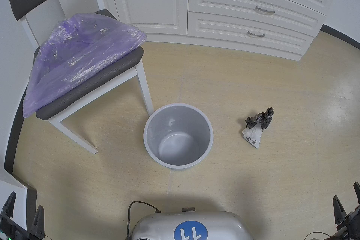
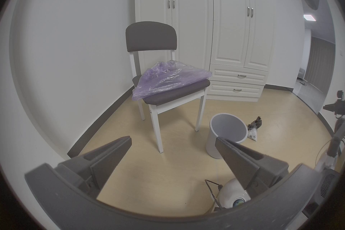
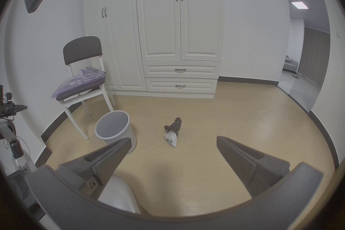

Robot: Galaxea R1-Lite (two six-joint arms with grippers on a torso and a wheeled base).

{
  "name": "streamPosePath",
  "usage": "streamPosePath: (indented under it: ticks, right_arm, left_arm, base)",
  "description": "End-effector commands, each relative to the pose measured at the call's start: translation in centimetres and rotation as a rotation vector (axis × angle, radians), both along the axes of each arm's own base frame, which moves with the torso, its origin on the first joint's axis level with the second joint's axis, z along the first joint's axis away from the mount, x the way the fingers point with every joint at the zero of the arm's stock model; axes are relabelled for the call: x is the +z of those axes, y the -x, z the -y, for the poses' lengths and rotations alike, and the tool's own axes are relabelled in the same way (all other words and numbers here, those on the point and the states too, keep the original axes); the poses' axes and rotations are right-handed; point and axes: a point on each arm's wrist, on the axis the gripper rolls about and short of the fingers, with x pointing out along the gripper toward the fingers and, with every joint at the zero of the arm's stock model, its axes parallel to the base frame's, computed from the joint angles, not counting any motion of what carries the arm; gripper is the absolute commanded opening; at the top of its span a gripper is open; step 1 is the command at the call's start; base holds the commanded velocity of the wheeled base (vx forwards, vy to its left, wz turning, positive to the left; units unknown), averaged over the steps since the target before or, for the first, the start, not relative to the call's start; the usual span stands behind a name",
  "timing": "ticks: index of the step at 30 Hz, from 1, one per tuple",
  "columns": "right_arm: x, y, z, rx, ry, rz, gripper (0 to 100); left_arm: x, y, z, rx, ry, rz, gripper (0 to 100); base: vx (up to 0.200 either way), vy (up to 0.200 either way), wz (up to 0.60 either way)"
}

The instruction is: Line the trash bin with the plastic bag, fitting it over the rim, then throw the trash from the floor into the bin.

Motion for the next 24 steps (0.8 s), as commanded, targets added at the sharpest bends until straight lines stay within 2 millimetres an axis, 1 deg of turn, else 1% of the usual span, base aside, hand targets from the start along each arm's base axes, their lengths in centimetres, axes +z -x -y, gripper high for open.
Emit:
streamPosePath:
  ticks: [1, 24]
  right_arm:
    - [-0.52, -0.01, 0.00, 0.000, 0.000, -0.001, 100]
    - [-0.57, -0.01, -0.01, 0.003, 0.017, -0.006, 100]
  left_arm:
    - [-0.53, -0.01, 0.00, 0.000, 0.000, -0.001, 100]
    - [-0.53, -0.01, 0.00, 0.000, 0.000, -0.001, 100]
  base:
    - [0.000, 0.000, 0.00]
    - [0.000, 0.000, 0.00]
